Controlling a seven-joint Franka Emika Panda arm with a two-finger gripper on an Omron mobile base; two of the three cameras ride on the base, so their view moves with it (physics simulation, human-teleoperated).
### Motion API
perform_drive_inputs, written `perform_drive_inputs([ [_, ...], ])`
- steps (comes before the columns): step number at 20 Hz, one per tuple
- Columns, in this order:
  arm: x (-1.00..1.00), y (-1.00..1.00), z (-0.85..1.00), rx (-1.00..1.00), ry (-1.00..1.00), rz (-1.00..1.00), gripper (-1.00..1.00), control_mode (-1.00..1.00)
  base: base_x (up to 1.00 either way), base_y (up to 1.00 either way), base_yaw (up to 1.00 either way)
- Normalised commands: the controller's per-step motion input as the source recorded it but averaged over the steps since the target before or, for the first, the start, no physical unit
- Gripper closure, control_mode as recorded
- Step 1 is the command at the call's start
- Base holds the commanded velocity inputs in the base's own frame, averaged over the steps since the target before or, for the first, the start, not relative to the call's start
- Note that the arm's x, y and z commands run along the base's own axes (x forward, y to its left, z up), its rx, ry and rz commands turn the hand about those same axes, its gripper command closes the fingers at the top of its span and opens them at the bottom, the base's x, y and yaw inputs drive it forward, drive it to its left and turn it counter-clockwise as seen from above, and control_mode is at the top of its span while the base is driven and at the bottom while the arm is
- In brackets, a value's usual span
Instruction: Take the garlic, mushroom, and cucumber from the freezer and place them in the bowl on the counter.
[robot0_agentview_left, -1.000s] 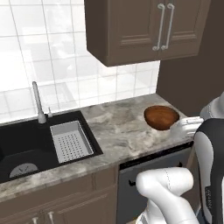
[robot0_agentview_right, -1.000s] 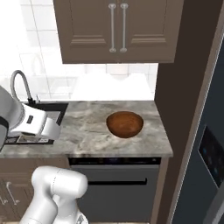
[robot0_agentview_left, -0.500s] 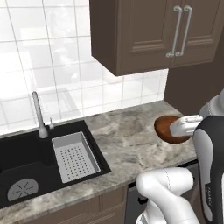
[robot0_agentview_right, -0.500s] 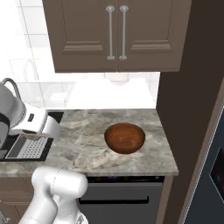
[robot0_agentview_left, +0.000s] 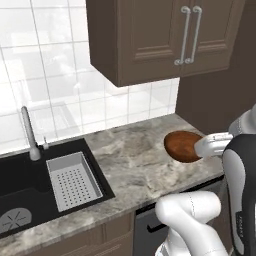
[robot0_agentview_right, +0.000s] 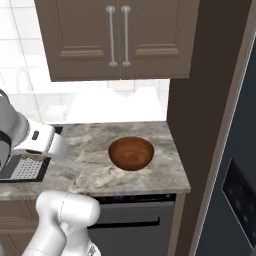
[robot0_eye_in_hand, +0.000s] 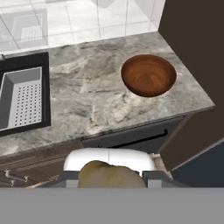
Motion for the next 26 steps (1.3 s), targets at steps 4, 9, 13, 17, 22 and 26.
perform_drive_inputs([
  [4,0.00,0.00,0.00,0.00,0.00,0.00,1.00,1.00,0.17,-0.63,-0.29],
  [9,0.00,0.00,0.00,0.00,0.00,0.00,1.00,1.00,0.74,-0.09,-0.10],
  [13,0.00,0.00,0.00,0.00,0.00,0.00,1.00,1.00,1.00,0.00,0.00],
  [17,0.00,0.00,0.00,0.00,0.00,0.00,1.00,1.00,0.86,0.00,0.03],
  [22,0.56,0.00,-0.02,0.00,0.01,0.01,1.00,-1.00,0.34,0.00,0.02],
  [26,0.75,0.00,-0.38,0.00,0.00,0.01,1.00,-1.00,0.00,0.00,0.00],
])
